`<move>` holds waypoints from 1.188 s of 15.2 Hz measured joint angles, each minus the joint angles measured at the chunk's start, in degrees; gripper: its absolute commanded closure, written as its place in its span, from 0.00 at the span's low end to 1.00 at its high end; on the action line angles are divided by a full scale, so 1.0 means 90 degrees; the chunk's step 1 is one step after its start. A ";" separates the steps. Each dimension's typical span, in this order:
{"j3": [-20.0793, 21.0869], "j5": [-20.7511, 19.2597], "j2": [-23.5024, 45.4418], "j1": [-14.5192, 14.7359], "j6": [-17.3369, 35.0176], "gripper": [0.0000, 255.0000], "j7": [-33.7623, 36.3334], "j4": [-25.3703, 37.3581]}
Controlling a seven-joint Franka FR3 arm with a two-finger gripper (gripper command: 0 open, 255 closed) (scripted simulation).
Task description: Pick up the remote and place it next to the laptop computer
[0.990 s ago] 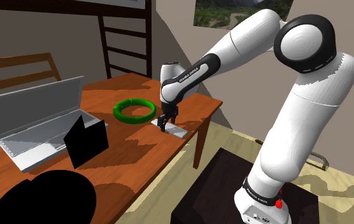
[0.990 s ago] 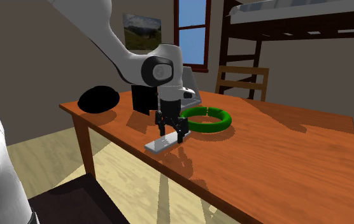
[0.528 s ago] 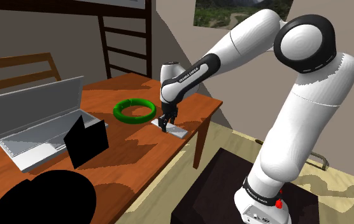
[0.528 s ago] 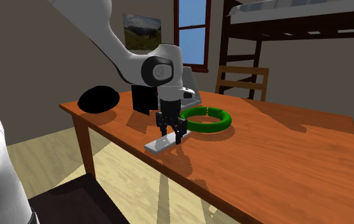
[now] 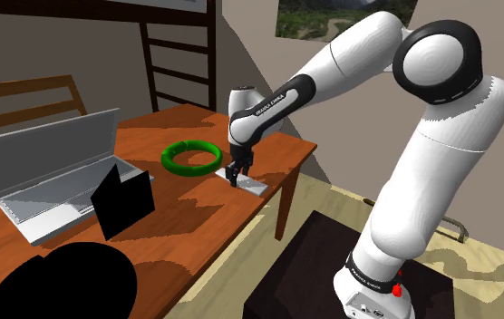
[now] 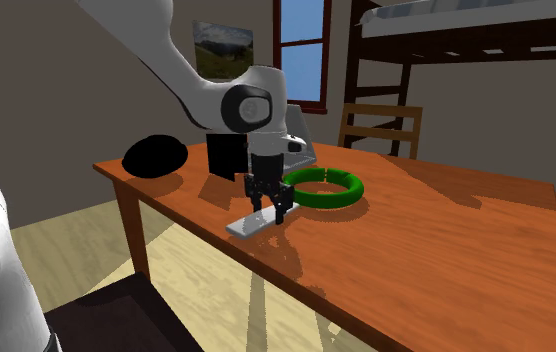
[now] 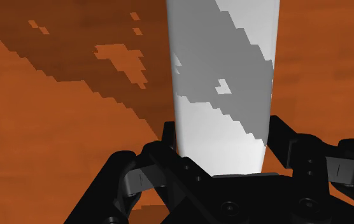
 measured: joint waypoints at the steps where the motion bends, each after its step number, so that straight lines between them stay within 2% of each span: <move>1: -0.0007 -0.0001 -0.0045 -0.0006 -0.0076 1.00 -0.0013 0.0032; 18: -0.0001 0.0000 -0.0762 -0.0003 -0.1569 1.00 -0.0018 0.0810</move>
